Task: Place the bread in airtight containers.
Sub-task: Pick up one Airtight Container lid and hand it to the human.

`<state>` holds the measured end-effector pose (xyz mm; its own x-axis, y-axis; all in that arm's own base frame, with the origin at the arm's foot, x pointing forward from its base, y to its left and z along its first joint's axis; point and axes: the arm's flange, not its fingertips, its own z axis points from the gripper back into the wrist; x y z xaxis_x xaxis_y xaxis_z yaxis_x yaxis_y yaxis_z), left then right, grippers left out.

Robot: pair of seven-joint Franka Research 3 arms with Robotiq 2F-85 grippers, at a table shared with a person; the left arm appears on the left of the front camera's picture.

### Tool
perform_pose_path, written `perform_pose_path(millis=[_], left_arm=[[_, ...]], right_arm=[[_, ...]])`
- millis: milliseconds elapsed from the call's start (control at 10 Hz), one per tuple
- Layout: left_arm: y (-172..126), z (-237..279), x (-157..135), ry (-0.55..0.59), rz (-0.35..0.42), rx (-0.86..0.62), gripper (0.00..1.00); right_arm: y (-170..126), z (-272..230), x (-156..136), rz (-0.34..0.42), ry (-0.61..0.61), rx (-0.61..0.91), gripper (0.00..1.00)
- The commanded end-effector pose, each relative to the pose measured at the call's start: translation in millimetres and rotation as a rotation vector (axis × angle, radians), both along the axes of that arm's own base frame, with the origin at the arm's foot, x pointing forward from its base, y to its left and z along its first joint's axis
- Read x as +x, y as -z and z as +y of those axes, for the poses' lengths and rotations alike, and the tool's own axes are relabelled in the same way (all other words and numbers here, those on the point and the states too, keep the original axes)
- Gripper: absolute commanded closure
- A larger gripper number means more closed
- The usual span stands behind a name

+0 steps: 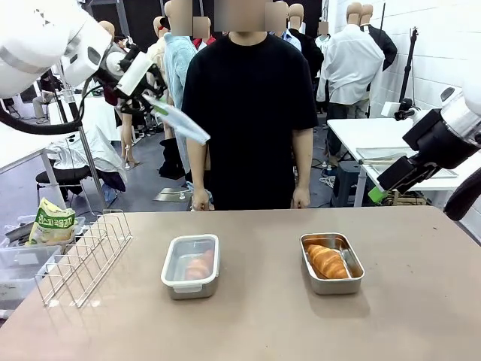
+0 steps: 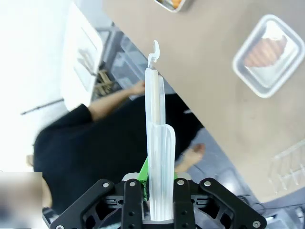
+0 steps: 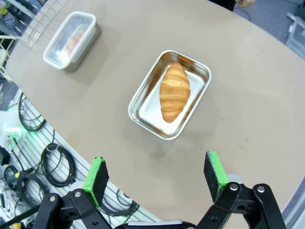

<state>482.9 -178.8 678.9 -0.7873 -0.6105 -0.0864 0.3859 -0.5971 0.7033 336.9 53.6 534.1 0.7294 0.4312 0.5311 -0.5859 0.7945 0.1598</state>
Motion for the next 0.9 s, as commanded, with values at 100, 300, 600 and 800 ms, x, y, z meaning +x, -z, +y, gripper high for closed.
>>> perform_pose_path(millis=[100, 300, 600, 800], left_arm=[[30, -55, 19, 0.177, -0.037, -0.020, 1.00], [57, -94, 26, 0.249, -0.071, -0.049, 1.00], [74, -108, 61, 0.162, -0.151, -0.067, 1.00], [80, -110, 63, 0.144, -0.133, -0.083, 1.00]], right_arm=[[1, 0, 0, 0.006, -0.003, 0.015, 0.00], [1, 0, 0, 0.006, -0.003, 0.015, 0.00], [1, 0, 0, 0.006, -0.003, 0.015, 0.00], [1, 0, 0, 0.006, -0.003, 0.015, 0.00]])
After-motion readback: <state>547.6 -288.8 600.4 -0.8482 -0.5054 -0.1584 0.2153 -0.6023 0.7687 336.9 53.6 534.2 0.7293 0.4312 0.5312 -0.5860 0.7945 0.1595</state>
